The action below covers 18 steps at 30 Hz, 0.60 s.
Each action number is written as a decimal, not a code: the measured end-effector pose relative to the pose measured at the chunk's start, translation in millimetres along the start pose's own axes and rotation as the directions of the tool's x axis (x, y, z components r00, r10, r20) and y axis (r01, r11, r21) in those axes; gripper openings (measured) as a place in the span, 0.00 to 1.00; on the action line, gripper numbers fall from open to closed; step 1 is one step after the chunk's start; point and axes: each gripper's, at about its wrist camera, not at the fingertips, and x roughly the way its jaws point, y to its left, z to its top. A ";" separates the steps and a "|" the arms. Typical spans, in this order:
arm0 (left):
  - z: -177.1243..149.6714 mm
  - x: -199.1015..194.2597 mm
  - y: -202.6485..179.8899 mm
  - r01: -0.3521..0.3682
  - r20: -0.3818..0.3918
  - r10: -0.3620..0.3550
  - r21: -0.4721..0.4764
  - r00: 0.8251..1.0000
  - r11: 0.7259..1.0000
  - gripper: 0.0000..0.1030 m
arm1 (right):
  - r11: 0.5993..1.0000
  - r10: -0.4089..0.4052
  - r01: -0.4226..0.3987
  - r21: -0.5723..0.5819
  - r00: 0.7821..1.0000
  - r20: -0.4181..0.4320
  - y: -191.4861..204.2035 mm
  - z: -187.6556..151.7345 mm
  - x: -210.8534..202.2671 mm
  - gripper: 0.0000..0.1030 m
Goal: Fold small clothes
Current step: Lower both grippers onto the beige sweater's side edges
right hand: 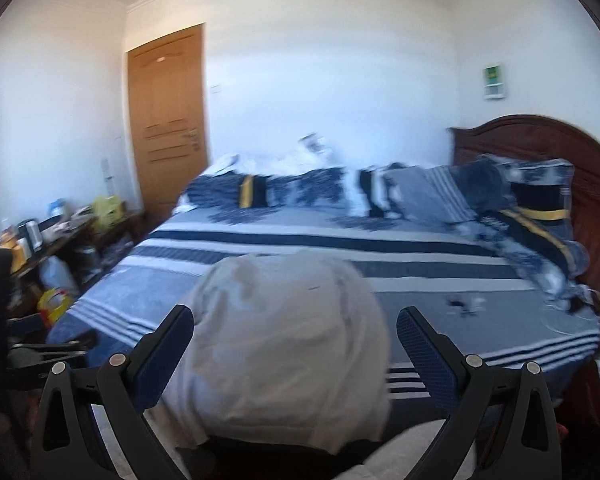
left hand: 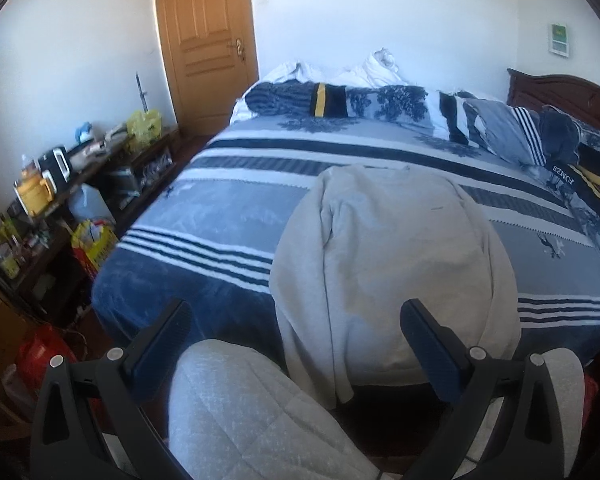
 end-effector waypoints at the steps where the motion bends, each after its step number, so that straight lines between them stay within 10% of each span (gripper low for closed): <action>1: -0.6 8.3 6.2 0.013 -0.010 -0.013 -0.020 1.000 1.000 1.00 | 1.000 0.026 -0.026 -0.003 0.999 -0.018 3.8 0.7 8.6 1.00; 8: -8.0 68.0 35.4 -0.089 -0.213 0.088 0.004 0.973 0.996 1.00 | 0.995 0.058 -0.079 -0.055 0.949 -0.309 21.3 -27.6 93.9 1.00; 18: -31.1 149.5 46.7 -0.058 -0.296 0.063 0.026 0.953 0.998 1.00 | 0.960 0.218 -0.275 -0.054 0.854 -0.473 65.0 -71.5 192.2 0.89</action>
